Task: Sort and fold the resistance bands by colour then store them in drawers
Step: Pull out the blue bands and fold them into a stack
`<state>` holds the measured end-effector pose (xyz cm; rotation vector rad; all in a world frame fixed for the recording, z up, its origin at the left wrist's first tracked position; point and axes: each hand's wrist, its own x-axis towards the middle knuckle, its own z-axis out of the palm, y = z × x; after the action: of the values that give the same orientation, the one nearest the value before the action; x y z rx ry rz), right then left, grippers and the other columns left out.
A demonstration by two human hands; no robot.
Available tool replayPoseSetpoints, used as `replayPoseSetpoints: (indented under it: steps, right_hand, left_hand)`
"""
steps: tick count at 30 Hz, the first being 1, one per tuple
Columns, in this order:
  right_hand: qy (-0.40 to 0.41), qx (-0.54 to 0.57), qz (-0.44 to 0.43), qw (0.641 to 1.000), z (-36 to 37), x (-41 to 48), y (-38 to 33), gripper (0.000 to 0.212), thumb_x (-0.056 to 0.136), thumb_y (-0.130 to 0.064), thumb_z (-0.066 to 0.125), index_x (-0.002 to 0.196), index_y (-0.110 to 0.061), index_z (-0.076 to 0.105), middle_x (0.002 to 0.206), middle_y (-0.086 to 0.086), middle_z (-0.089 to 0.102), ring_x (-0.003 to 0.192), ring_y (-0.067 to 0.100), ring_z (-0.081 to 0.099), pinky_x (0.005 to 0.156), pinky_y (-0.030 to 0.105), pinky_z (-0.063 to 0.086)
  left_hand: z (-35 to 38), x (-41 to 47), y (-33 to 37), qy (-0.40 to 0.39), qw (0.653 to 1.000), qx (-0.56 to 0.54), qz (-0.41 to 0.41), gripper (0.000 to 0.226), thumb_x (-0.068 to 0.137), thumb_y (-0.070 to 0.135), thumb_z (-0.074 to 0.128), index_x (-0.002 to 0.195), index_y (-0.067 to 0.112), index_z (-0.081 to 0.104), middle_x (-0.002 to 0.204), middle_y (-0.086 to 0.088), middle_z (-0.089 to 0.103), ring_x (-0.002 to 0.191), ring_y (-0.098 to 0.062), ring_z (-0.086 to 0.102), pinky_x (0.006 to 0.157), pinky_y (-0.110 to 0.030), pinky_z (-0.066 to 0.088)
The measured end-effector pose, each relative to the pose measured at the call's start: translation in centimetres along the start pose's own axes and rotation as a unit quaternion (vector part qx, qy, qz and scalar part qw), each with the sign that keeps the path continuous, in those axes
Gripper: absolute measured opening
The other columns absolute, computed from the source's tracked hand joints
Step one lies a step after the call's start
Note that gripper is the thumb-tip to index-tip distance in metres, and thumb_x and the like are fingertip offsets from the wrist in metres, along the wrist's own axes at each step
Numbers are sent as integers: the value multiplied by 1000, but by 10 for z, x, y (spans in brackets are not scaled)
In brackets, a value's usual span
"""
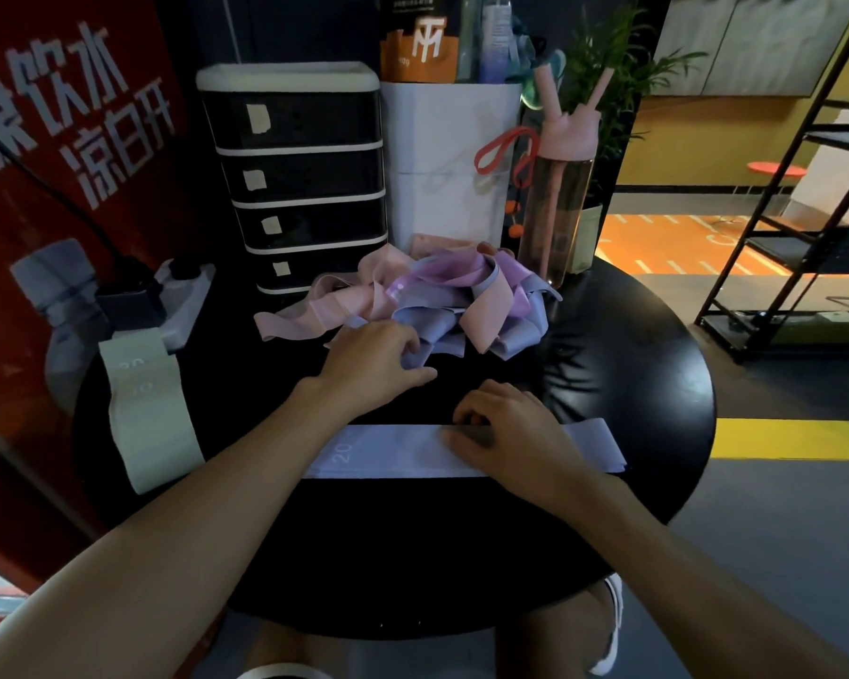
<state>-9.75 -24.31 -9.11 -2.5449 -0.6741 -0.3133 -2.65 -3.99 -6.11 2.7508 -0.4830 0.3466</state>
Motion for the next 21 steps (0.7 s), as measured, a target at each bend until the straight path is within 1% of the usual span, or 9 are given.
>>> replayPoseSetpoints:
  steps: [2,4,8,10,12,15,18,19,21]
  right_hand:
    - [-1,-3,3,1000,1,0,1,18,90,-45,62,93,-27,63,89,-12,53,83,8,48,77,32,42]
    - [-1,2,8,1000,1,0,1,18,90,-44,61,93,-26,63,89,-11,54,84,8,50,80,33,42]
    - [-6,2,8,1000,0,1,1,17,91,-44,61,93,-27,63,89,-12,53,83,7,49,81,33,43]
    - [-8,5,8,1000,0,1,0,17,91,-44,61,94,-27,63,89,-13,53,84,8,50,80,33,43]
    - [-10,4,9,1000,-1,1,0,18,90,-45,62,94,-27,63,89,-13,53,83,8,50,79,32,44]
    - [-20,11,20,1000,-3,2,1,23,88,-51,60,92,-29,64,89,-13,54,82,7,51,77,31,44]
    - [-45,32,44,998,-7,6,-1,43,81,-66,43,90,-31,65,88,-13,55,83,6,53,81,34,46]
    - [-47,35,53,997,-9,8,-3,43,81,-67,42,89,-31,65,87,-13,56,83,6,53,83,37,47]
    - [-33,48,65,996,-14,15,-9,30,86,-57,53,91,-31,65,87,-13,56,85,8,53,86,42,47]
  left_hand:
    - [4,3,0,0,1000,5,-8,31,84,46,74,92,17,69,93,4,69,88,-19,62,79,-40,50]
    - [6,5,1,-6,1000,-1,-14,29,85,42,73,79,14,69,78,2,66,75,-17,59,71,-38,50]
    - [4,4,2,4,1000,-13,-22,30,87,25,66,60,14,63,60,1,60,56,-10,51,69,-44,54]
    - [-2,1,3,18,999,-24,-24,24,86,20,61,63,16,63,63,1,62,58,-11,55,67,-44,55]
    - [-12,-2,2,35,998,-54,-21,17,86,20,60,70,20,66,71,4,65,67,-14,61,66,-44,55]
    - [-32,-8,-1,73,988,-132,-9,14,86,20,62,74,23,67,76,7,66,73,-11,63,70,-42,55]
    - [-59,-17,1,112,974,-198,1,10,89,13,66,82,17,72,79,5,71,72,-10,66,72,-36,55]
    - [-68,-20,3,123,969,-213,4,10,89,11,66,84,15,73,80,5,71,72,-10,66,71,-33,55]
    - [-84,-23,6,139,962,-236,14,12,90,10,66,84,17,73,77,7,71,70,-6,64,69,-29,52]
